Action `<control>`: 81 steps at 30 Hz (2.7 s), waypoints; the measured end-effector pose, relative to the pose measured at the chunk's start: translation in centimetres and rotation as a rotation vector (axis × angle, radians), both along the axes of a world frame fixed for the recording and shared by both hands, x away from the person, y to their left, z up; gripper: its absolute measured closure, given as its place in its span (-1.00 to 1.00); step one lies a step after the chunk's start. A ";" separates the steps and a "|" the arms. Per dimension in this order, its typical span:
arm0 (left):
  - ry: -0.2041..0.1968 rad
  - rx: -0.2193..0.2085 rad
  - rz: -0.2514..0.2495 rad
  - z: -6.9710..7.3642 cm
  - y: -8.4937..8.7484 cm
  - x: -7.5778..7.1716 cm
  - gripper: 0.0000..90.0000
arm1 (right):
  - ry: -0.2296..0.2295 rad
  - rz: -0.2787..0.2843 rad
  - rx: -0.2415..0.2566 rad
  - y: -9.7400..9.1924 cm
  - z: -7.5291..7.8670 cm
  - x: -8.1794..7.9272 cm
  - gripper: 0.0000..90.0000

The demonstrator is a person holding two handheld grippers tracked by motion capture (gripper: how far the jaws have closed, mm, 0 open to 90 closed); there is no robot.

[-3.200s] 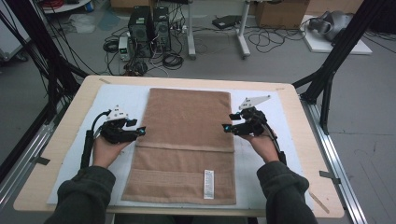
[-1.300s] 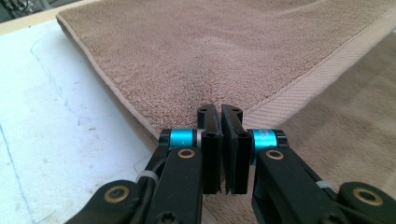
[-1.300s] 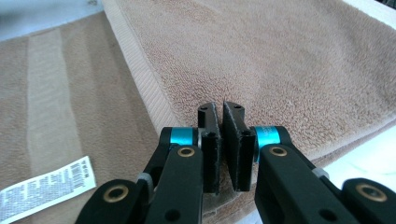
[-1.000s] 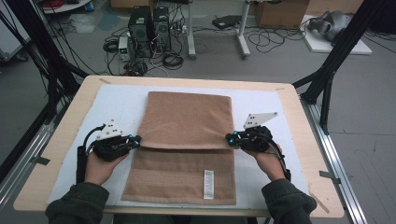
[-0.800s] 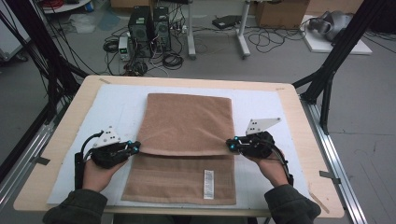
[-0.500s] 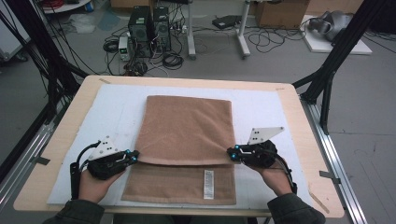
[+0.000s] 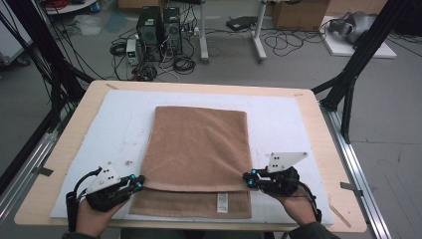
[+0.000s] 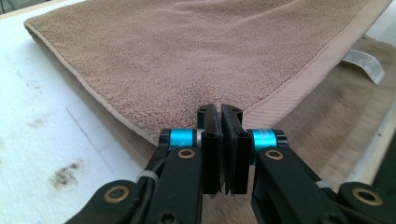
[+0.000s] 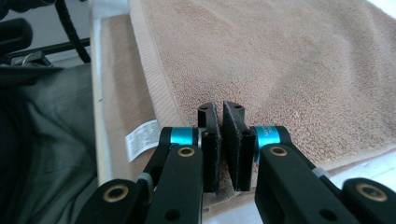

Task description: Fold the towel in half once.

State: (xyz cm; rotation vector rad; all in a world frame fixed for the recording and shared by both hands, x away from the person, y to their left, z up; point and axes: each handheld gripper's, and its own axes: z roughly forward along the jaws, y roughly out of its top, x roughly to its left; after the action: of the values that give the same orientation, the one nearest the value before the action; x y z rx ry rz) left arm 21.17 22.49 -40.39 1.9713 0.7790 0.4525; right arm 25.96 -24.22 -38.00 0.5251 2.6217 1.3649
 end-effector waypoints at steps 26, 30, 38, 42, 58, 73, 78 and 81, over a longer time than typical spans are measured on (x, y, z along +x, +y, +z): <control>0.060 -0.004 -0.003 -3.6 0.5 -4.2 0.92 | 0.094 0.064 -0.063 0.4 -5.1 -3.5 0.90; 0.072 -0.001 -0.004 -4.3 0.5 -4.1 0.92 | 0.116 0.066 -0.080 0.4 -6.2 -3.3 0.89; 0.070 -0.009 -0.010 -3.9 0.6 -3.7 0.67 | 0.126 0.043 -0.004 0.2 -5.6 -3.0 0.47; 0.068 -0.026 -0.010 -3.3 0.6 -3.1 0.48 | 0.123 0.015 0.016 0.2 -5.0 -2.4 0.29; 0.044 -0.085 -0.032 -1.1 0.1 2.1 0.18 | 0.088 -0.090 0.046 0.3 -3.6 2.3 -0.09; 0.046 -0.085 -0.005 0.3 -0.2 6.6 -0.10 | 0.079 -0.141 0.062 -0.3 -2.6 5.4 -0.30; 0.040 -0.076 -0.006 1.3 -0.4 8.0 -0.15 | 0.054 -0.152 0.040 -0.2 -1.6 6.7 -0.32; 0.034 -0.077 -0.001 1.9 -0.5 8.9 -0.15 | 0.046 -0.152 0.038 -0.1 -0.9 7.5 -0.33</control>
State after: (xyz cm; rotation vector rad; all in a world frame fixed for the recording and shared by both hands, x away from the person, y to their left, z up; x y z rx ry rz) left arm 30.05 22.00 -38.46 1.9116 0.8050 0.3840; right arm 33.44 -24.32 -38.86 0.7534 2.5353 1.3732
